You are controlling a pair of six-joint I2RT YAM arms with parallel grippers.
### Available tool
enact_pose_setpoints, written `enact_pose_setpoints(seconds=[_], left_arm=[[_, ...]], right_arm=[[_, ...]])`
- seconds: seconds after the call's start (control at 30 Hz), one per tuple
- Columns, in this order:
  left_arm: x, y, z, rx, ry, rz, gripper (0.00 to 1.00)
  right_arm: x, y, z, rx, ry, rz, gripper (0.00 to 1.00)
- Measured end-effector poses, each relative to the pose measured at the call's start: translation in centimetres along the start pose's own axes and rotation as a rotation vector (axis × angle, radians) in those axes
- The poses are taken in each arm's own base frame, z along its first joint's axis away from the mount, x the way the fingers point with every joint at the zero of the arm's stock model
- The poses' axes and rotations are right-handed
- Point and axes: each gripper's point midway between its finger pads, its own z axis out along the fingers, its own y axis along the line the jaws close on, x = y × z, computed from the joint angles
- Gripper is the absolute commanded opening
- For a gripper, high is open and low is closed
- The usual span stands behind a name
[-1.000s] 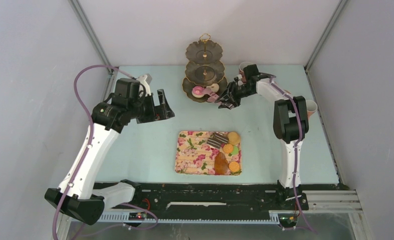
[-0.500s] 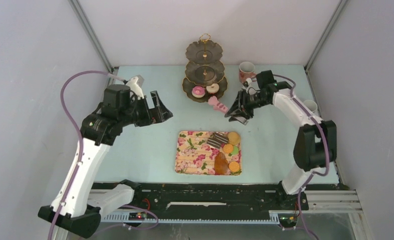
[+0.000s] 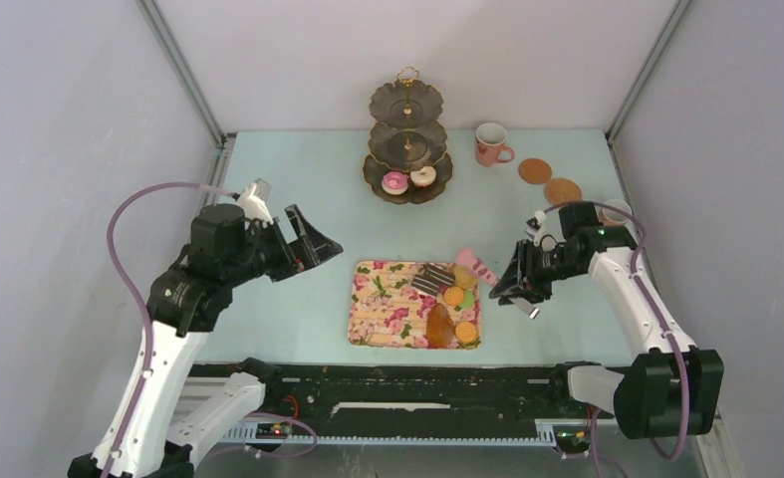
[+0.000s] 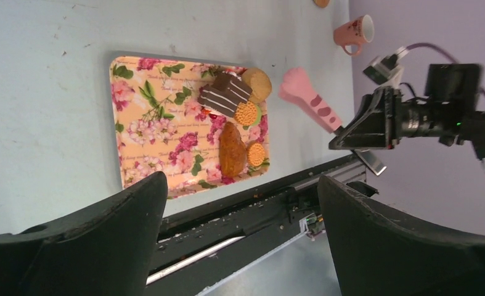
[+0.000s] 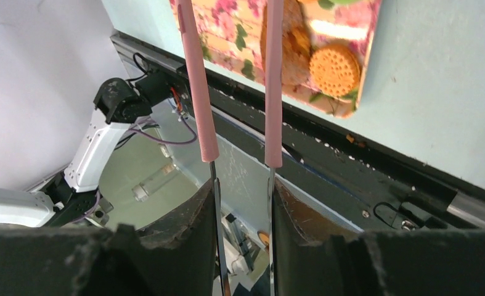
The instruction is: Serve the afternoon tea
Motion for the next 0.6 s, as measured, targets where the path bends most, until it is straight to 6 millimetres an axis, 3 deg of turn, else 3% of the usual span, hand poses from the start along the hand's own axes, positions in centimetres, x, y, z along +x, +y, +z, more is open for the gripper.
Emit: enact_pose_setpoints(seconds=[0.2,0.6], left_arm=[[0.6,-0.1,-0.5,0.022,-0.014,-0.048,0.98],[-0.1,-0.3,0.5,0.01,-0.001,-0.061,0.98]], right_arm=[[1.0,-2.3,0.4,0.019,0.003,0.066,0.36],[0.8,-3.4,0.7,0.061,0.005,0.083,0.37]])
